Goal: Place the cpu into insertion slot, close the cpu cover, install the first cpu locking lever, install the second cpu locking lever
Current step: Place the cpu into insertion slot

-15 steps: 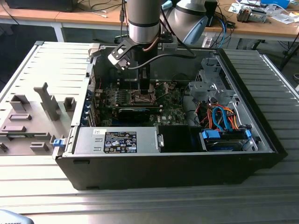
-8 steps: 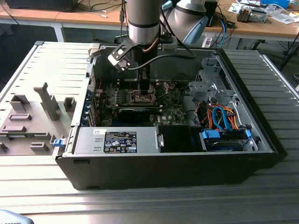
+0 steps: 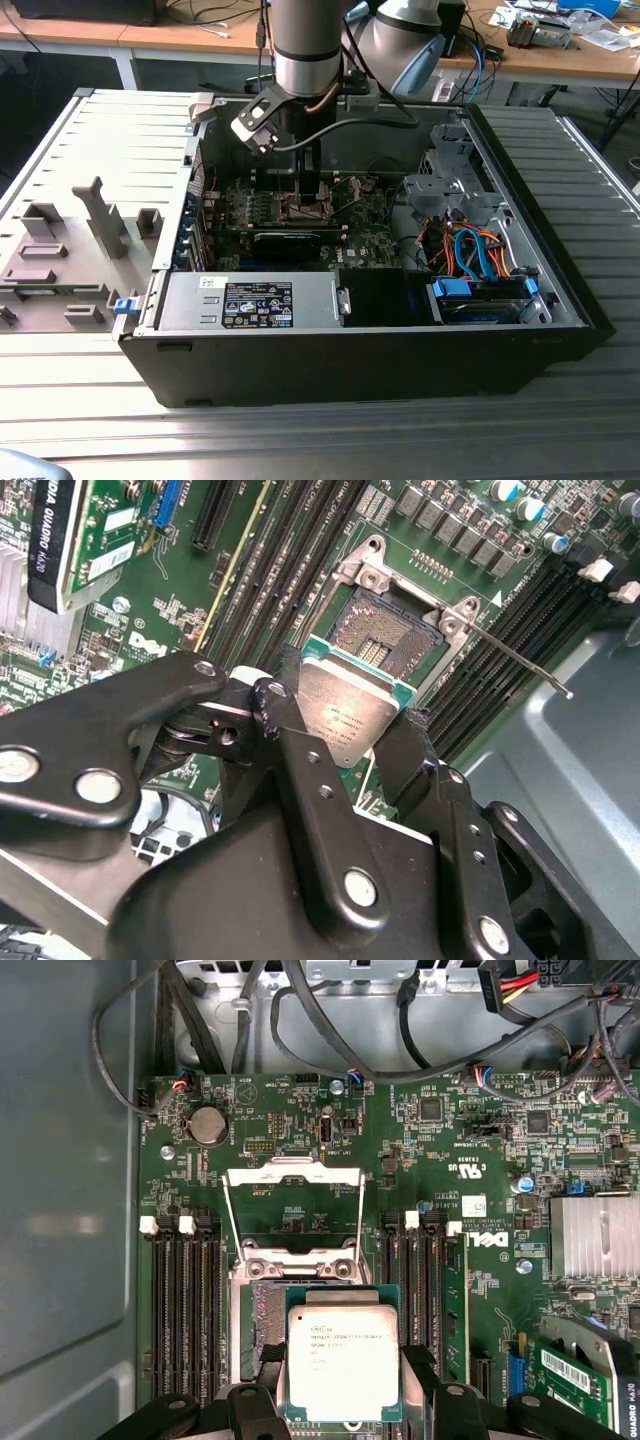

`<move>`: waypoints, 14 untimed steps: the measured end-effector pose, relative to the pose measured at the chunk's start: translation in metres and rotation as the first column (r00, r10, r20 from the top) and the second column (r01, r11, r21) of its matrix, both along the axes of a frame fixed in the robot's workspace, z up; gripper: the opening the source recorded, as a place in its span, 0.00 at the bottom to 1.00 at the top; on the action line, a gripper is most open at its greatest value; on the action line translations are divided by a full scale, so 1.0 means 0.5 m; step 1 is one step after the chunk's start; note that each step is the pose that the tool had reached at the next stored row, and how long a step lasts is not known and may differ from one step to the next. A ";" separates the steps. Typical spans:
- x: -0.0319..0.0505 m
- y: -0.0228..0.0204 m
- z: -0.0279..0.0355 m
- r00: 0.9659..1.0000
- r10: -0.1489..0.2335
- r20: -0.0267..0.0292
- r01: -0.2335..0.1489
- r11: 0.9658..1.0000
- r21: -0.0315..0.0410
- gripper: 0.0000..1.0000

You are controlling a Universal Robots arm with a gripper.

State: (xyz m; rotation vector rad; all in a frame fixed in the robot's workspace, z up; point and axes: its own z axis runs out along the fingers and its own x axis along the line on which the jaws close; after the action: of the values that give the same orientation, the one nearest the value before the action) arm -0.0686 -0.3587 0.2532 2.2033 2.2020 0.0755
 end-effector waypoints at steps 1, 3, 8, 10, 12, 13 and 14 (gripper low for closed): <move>0.000 0.0000 0.000 1.000 0.000 0.000 0.000 1.000 0.000 0.54; -0.001 0.0000 -0.001 1.000 0.000 0.000 0.000 1.000 0.000 0.54; -0.001 0.0000 -0.005 1.000 0.000 0.000 0.000 1.000 0.000 0.54; -0.002 0.0000 -0.007 1.000 0.000 0.000 0.000 1.000 0.000 0.54; -0.002 0.0000 -0.008 1.000 0.000 0.000 0.000 1.000 0.000 0.54; -0.002 0.0000 -0.009 1.000 0.000 0.000 0.000 1.000 0.000 0.54; -0.002 0.0000 -0.009 1.000 0.000 0.000 0.000 1.000 0.000 0.54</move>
State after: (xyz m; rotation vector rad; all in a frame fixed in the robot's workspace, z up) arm -0.0697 -0.3587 0.2488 2.2033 2.2020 0.0754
